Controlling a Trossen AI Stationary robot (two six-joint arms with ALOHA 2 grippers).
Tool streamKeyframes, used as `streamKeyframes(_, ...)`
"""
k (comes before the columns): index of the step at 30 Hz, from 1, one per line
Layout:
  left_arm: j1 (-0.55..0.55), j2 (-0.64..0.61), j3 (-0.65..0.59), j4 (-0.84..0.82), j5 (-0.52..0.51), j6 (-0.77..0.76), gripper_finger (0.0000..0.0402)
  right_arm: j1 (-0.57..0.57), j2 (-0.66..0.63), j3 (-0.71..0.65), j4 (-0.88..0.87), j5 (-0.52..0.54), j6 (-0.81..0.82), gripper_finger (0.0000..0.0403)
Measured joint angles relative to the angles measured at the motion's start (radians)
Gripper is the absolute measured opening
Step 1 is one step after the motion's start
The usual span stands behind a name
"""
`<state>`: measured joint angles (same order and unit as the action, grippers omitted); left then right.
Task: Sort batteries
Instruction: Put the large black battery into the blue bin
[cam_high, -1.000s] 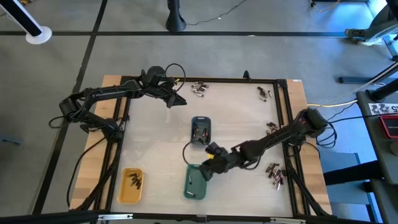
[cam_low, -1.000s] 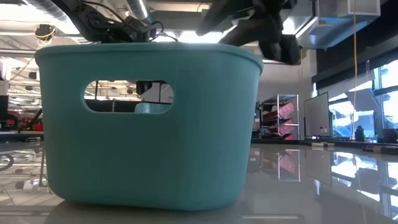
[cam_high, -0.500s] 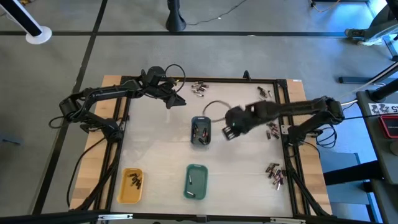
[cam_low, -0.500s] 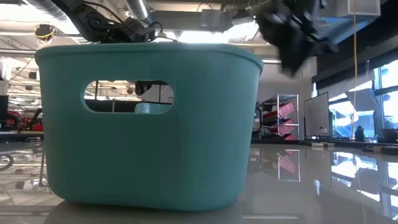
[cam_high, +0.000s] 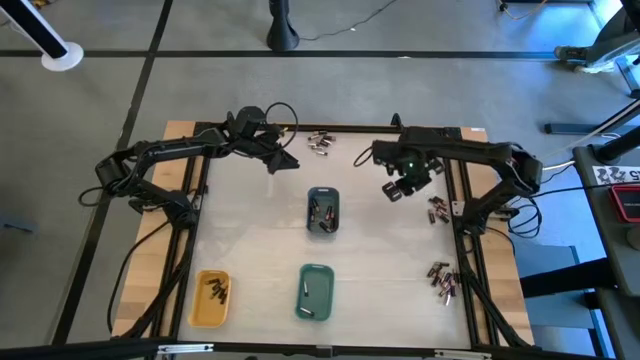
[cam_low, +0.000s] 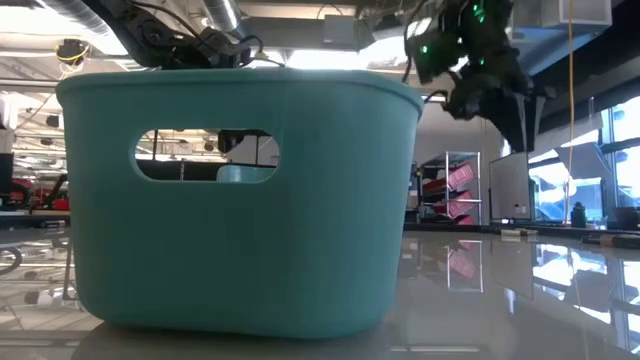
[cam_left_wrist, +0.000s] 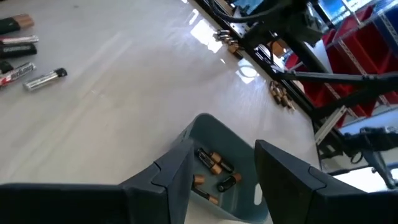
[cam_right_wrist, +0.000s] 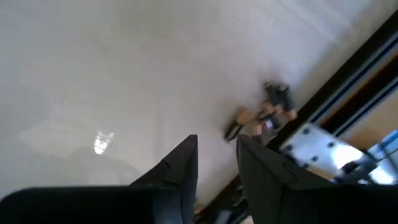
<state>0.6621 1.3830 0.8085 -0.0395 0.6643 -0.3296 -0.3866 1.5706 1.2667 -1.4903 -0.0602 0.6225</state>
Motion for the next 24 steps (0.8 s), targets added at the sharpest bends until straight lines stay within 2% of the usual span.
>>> streamKeyframes(8, -0.003, 0.000, 0.000, -0.001, -0.071, -0.075, 0.0159, -0.138, 0.004, -0.237, 0.012, 0.004, -0.189, 0.0113)
streamKeyframes(12, -0.010, 0.000, 0.000, -0.001, -0.108, -0.105, 0.0159, -0.185, 0.004, -0.349, 0.094, -0.060, -0.270, 0.0113)
streamKeyframes(24, -0.021, 0.000, 0.000, 0.007, -0.178, -0.161, 0.0159, -0.217, 0.004, -0.495, 0.276, -0.091, -0.308, 0.0113)
